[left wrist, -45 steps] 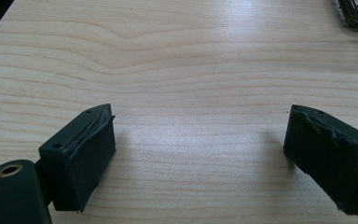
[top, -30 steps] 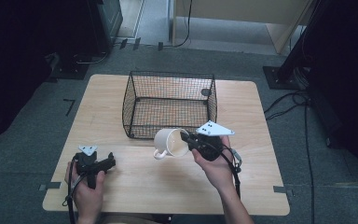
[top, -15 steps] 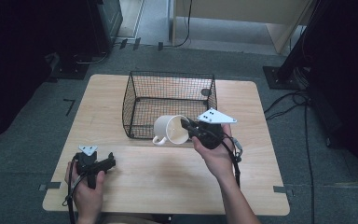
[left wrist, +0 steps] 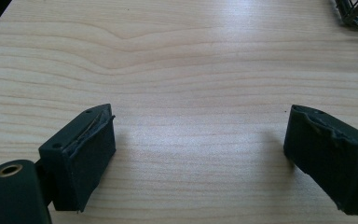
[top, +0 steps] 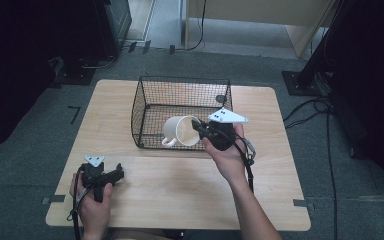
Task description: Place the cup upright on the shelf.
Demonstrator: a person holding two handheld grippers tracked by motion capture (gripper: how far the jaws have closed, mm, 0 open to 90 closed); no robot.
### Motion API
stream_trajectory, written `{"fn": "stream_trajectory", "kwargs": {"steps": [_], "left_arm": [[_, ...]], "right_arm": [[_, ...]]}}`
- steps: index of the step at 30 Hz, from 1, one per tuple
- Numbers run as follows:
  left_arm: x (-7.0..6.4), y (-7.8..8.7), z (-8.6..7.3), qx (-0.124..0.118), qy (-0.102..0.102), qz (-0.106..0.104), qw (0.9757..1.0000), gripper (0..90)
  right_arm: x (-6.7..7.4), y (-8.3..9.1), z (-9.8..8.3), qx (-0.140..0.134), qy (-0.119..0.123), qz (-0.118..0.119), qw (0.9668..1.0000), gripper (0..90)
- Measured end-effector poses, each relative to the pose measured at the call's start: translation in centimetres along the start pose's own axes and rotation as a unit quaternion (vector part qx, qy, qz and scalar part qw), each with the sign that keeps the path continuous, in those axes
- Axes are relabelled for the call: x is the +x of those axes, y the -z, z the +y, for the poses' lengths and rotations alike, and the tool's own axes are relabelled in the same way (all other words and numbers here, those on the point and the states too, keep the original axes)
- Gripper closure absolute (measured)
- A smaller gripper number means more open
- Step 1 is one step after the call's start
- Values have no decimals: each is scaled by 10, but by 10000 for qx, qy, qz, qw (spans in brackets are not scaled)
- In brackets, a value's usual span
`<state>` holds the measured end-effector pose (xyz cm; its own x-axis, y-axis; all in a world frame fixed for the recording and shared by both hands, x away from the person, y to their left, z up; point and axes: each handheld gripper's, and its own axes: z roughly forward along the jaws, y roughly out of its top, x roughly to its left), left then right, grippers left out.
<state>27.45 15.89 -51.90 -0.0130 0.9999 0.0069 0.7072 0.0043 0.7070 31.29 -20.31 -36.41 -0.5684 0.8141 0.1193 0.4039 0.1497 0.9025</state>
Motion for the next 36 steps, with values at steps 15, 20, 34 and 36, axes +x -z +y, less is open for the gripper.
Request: {"fn": "stream_trajectory", "kwargs": {"steps": [15, 20, 34, 36], "left_arm": [[0, 0, 0, -4, 4, 3, 10000, 92], [0, 0, 0, -5, -3, 0, 10000, 92], [0, 0, 0, 4, -25, -15, 10000, 92], [0, 0, 0, 6, -30, -15, 10000, 92]], "right_arm": [[-17, -25, 14, 26, -137, -205, 9997, 848], [-24, -36, 15, 107, -177, -247, 9995, 848], [-45, -66, 10, 291, -434, -581, 9969, 848], [-48, -70, 11, 348, -470, -628, 9963, 848]]}}
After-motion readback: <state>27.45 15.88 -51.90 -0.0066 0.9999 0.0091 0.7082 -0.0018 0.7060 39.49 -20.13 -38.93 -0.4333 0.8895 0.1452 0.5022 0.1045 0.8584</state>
